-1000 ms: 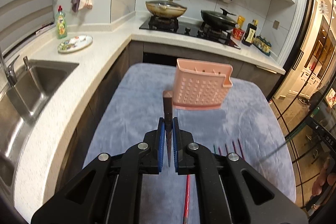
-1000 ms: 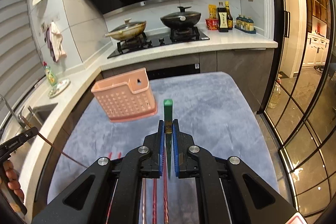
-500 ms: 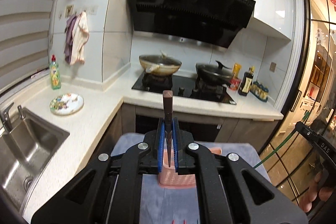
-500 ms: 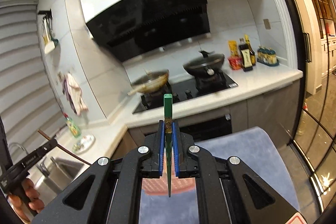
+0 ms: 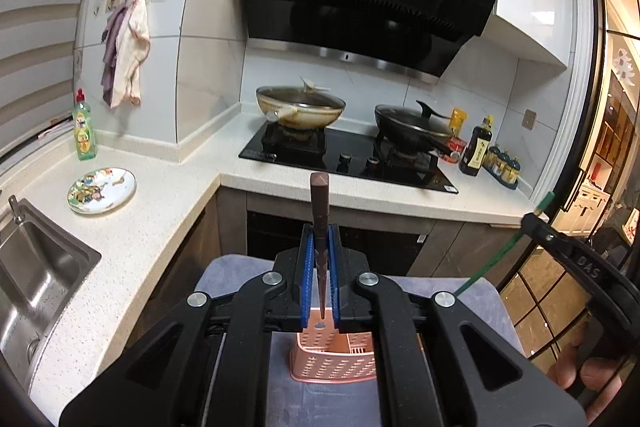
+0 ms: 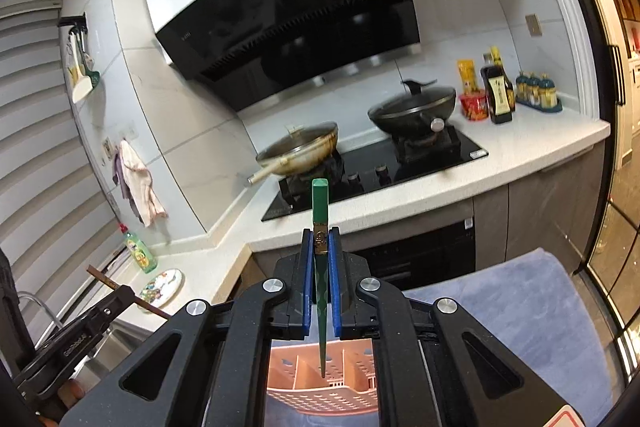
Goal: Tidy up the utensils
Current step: 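Lower both chopsticks into the pink holder and open both tools, then grasp a red chopstick with the left tool while the right tool grasps a dark red chopstick, then lift both chopsticks and carry them over the pink holder, then drop both chopsticks into the pink holder by opening both tools, then grasp a dark red chopstick with the right tool while the left tool grasps a red chopstick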
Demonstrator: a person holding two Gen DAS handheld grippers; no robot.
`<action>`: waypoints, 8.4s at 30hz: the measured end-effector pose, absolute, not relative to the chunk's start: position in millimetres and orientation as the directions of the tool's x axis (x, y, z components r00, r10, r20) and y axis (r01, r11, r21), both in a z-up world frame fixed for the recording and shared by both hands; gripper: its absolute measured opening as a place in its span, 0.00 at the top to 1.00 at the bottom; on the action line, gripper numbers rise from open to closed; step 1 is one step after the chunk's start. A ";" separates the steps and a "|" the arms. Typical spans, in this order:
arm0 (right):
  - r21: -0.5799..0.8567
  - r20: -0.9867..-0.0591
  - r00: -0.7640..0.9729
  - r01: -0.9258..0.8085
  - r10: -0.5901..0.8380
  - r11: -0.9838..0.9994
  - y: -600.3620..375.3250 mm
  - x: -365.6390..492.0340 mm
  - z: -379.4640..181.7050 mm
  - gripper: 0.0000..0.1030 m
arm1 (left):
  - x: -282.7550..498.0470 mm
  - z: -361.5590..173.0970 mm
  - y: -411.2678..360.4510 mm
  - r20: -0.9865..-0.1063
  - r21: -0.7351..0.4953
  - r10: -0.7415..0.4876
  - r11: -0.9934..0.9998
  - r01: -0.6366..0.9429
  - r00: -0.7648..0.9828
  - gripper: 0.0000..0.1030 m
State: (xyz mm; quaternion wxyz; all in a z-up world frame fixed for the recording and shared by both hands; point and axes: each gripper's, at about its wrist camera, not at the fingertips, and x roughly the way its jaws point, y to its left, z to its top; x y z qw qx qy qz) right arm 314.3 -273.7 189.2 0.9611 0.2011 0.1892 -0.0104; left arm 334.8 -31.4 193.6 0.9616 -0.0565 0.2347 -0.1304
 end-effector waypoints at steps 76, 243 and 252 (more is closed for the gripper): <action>0.126 -0.809 0.588 0.191 -0.010 0.973 -224.2 29.9 -59.7 0.85 | 79.0 -60.0 -3.4 -0.831 -0.044 -0.165 0.971 0.234 0.531 0.40; 0.133 -0.698 0.716 0.144 -0.011 0.981 -226.0 39.5 20.4 0.70 | 127.2 42.2 -11.3 -0.713 -0.015 -0.108 0.990 0.140 0.692 0.32; 0.145 -0.773 0.634 0.146 0.019 0.979 -214.5 24.2 -37.7 0.70 | 101.3 -5.6 -16.6 -0.763 0.006 -0.094 0.988 0.152 0.639 0.31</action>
